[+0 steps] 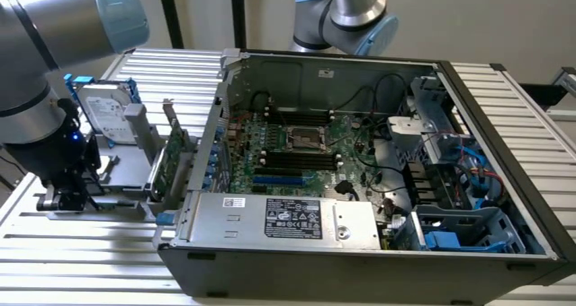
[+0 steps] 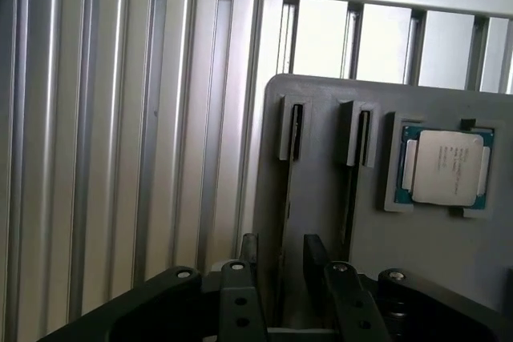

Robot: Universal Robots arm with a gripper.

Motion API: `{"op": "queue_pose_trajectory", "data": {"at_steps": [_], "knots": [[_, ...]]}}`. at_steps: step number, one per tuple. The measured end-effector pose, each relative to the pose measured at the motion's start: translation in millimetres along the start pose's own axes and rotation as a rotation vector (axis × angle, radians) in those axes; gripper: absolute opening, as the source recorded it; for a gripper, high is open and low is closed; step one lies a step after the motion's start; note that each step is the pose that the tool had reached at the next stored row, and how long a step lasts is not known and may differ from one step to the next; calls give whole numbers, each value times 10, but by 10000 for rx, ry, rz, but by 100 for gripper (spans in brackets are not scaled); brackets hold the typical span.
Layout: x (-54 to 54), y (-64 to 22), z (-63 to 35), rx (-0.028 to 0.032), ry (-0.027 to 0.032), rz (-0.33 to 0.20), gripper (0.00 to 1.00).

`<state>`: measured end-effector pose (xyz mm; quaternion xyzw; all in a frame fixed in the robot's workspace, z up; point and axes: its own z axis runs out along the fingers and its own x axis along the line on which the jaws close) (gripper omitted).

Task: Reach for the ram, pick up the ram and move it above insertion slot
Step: 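Pick up the ram and move it above insertion slot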

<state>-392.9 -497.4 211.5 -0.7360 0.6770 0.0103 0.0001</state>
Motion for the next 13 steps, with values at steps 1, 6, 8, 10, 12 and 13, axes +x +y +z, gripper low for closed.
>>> {"op": "queue_pose_trajectory", "data": {"at_steps": [1, 6, 8, 10, 12, 13], "knots": [[0, 0, 17, 0, -6, 0, 36], [1, 0, 68, 3, -58, 0, 36], [1, 0, 84, 5, -88, 0, 36], [1, -1, 101, 1, -117, 0, 36], [1, -1, 119, -17, -138, 2, 36], [1, -1, 126, -30, -145, 5, 36]]}}
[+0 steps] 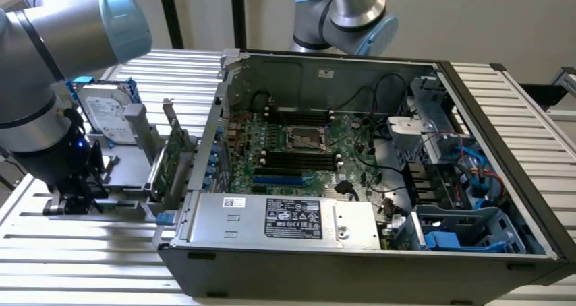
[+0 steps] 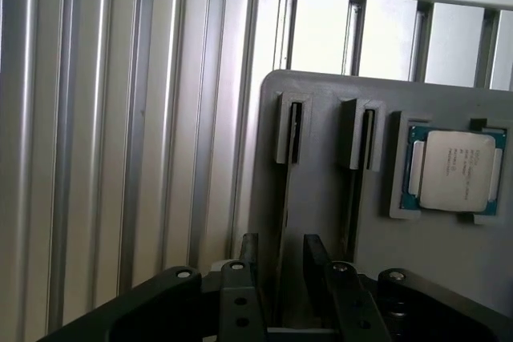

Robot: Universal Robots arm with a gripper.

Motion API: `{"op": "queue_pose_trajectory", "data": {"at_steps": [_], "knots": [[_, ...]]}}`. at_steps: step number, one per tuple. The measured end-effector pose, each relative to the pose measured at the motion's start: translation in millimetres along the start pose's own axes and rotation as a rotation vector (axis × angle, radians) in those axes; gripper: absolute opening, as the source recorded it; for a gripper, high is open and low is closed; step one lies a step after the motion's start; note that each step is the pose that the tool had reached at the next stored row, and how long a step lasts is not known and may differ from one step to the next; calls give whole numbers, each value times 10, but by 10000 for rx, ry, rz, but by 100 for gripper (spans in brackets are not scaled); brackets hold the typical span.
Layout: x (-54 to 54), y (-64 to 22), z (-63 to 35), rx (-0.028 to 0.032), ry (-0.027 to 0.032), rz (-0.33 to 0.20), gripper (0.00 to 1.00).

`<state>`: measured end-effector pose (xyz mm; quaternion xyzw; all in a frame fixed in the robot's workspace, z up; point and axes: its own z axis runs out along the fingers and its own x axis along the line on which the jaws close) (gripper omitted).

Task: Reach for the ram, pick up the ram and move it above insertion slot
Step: 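Pick up the ram and move it above insertion slot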

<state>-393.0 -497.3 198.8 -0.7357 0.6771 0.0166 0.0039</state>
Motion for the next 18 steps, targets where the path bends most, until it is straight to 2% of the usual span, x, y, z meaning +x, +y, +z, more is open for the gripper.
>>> {"op": "queue_pose_trajectory", "data": {"at_steps": [4, 8, 12, 14, 18], "knots": [[1, 0, 19, -38, -36, 60, 36], [0, -2, 25, -29, -82, 202, 36], [1, -3, 25, -29, -93, 305, 34], [1, -2, 24, -38, -93, 308, 22], [1, -3, 25, -47, -94, 308, 14]]}}
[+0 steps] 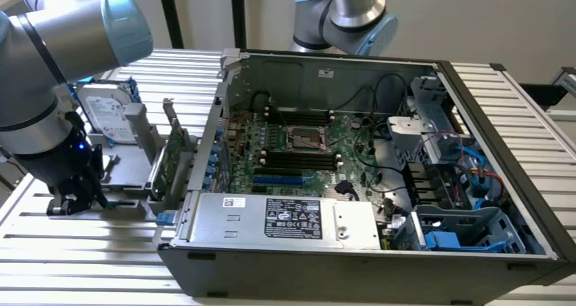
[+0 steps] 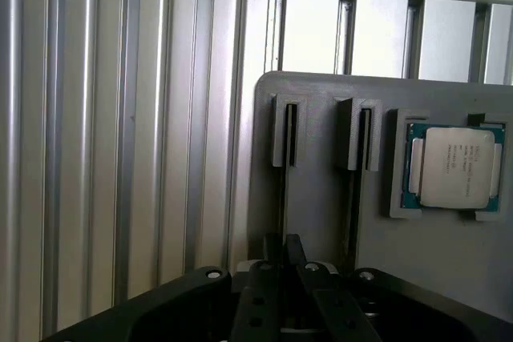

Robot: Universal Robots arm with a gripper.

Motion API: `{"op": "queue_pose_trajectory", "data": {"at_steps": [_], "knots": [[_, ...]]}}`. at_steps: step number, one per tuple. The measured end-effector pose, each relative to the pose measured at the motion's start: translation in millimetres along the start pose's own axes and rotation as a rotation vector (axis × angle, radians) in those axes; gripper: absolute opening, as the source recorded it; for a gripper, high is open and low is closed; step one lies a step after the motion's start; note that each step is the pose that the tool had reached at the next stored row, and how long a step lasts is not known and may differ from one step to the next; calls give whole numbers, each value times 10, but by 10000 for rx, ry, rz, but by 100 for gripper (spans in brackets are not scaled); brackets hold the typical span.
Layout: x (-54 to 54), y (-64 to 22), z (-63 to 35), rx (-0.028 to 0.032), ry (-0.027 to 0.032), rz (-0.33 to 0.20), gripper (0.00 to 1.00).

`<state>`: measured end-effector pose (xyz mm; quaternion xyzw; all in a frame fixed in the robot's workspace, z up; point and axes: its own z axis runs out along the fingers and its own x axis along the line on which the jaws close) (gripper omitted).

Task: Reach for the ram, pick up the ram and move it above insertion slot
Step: 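Pick up the ram and move it above insertion slot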

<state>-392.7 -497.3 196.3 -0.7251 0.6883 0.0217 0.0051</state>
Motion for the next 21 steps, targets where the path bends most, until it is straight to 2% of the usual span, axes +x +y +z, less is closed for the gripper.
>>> {"op": "queue_pose_trajectory", "data": {"at_steps": [7, 17, 21], "knots": [[0, -4, 0, -7, -7, 242, 14], [0, -4, -2, -7, -7, 253, 14], [-1, -3, -39, -9, -7, 254, 14]]}}
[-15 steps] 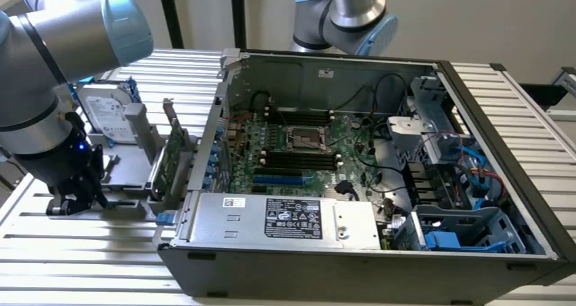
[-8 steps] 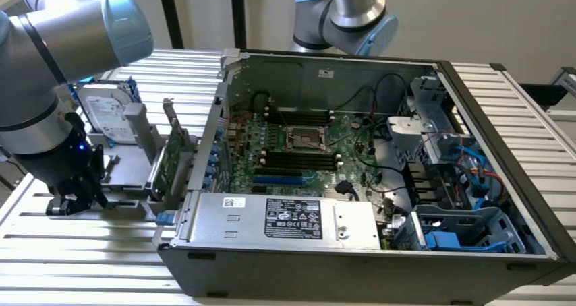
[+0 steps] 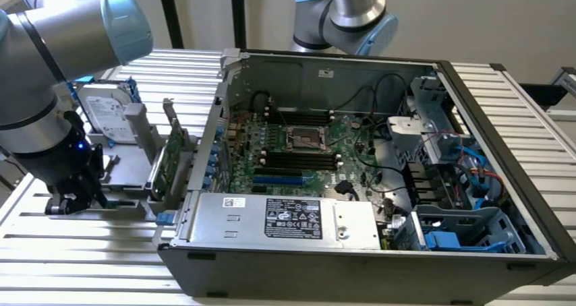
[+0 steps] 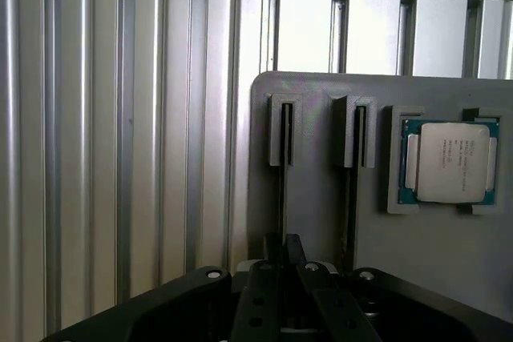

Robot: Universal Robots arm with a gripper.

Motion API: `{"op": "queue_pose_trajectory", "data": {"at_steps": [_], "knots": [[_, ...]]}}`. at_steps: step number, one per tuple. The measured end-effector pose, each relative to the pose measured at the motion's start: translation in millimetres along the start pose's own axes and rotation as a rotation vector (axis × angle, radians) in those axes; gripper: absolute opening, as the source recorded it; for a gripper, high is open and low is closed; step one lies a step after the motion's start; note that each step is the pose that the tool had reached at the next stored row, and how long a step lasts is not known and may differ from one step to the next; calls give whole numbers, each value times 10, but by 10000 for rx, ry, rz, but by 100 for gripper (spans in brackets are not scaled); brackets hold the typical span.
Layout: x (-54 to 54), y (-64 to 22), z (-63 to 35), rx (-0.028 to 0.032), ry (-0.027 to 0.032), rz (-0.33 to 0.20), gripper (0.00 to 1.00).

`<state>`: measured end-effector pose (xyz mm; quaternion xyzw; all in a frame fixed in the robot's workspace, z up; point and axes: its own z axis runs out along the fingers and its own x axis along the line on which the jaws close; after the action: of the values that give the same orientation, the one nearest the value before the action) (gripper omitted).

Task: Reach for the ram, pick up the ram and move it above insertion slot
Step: 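Pick up the ram and move it above insertion slot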

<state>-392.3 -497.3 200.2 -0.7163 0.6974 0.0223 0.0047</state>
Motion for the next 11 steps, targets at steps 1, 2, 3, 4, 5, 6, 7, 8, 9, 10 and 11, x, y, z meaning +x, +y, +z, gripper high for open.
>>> {"op": "queue_pose_trajectory", "data": {"at_steps": [1, 2, 3, 4, 5, 6, 7, 8, 9, 10, 11], "knots": [[-1, 0, -16, 1, -1, 0, 14], [-2, 1, -35, 1, -1, 0, 14], [-2, 1, -56, 0, -1, 0, 14], [-3, 2, -77, 0, -1, 0, 14], [-4, 2, -99, 1, -2, 0, 14], [-5, 3, -123, 1, -3, -1, 14], [-6, 4, -150, 1, -3, 0, 14], [-7, 4, -181, 2, -4, 0, 14], [-9, 5, -220, 1, -4, 0, 14], [-10, 7, -267, 0, -4, 0, 14], [-12, 7, -312, 1, -7, -1, 14]]}}
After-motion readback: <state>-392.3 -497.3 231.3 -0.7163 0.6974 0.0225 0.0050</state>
